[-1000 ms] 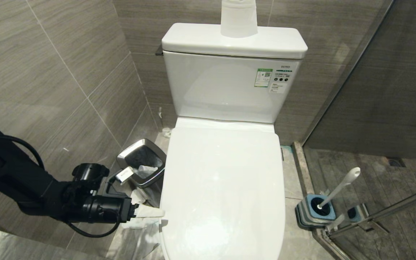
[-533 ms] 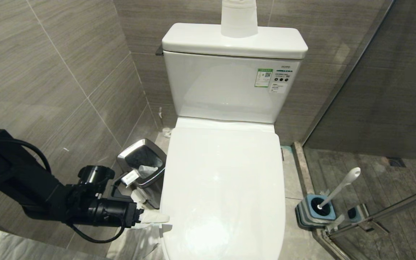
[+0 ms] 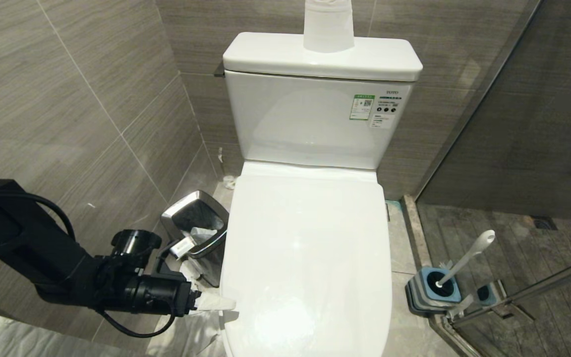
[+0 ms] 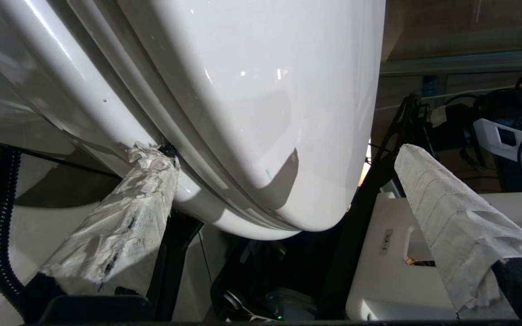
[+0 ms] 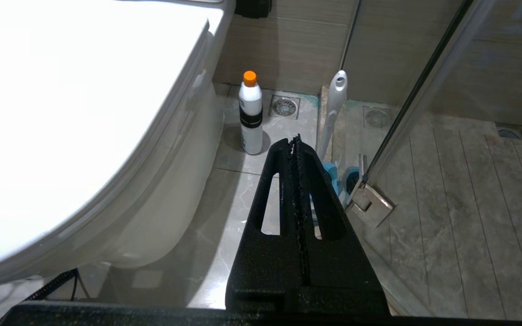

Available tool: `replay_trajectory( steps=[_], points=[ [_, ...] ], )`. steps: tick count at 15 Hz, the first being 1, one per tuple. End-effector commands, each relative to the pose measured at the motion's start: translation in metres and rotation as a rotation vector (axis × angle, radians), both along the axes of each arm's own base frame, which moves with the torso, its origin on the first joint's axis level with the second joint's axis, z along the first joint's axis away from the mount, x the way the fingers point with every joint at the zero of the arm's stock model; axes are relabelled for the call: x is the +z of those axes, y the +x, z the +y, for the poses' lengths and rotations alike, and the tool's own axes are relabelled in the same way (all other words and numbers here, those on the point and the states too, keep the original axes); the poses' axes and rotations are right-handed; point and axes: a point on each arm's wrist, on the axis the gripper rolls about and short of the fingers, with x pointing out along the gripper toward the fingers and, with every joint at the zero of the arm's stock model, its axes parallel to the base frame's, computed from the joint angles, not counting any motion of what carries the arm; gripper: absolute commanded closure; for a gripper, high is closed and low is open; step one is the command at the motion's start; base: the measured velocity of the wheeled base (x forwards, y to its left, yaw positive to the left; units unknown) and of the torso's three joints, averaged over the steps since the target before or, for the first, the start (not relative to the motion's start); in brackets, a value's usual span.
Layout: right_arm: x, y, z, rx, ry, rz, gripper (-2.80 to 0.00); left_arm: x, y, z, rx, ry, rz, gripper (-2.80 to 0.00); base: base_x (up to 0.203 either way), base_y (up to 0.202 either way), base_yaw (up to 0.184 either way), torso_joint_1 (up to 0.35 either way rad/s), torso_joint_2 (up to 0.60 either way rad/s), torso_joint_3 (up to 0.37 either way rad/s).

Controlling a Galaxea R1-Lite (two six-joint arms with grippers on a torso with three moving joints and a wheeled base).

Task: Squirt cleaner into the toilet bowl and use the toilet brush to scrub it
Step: Use the left hand to lift the toilet lid slightly

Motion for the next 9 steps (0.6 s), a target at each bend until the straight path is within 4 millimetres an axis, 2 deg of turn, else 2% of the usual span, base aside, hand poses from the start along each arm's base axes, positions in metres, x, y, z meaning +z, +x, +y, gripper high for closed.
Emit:
replay_trajectory(
  steps=[1, 6, 9],
  points=[
    [-0.007, 0.002, 0.0, 0.001, 0.0, 0.024, 0.0, 0.001, -0.007, -0.004, -0.019, -0.005, 0.007, -2.8, 0.0, 0.0, 0.0, 0.0, 0.0, 0.0],
    [-0.007, 0.002, 0.0, 0.001, 0.0, 0.024, 0.0, 0.007, -0.026, -0.012, -0.06, -0.008, 0.027, -2.8, 0.0, 0.0, 0.0, 0.0, 0.0, 0.0],
    [-0.007, 0.002, 0.0, 0.001, 0.0, 0.024, 0.0, 0.012, -0.031, -0.016, -0.088, -0.037, 0.025, -2.8, 0.0, 0.0, 0.0, 0.0, 0.0, 0.0]
  ],
)
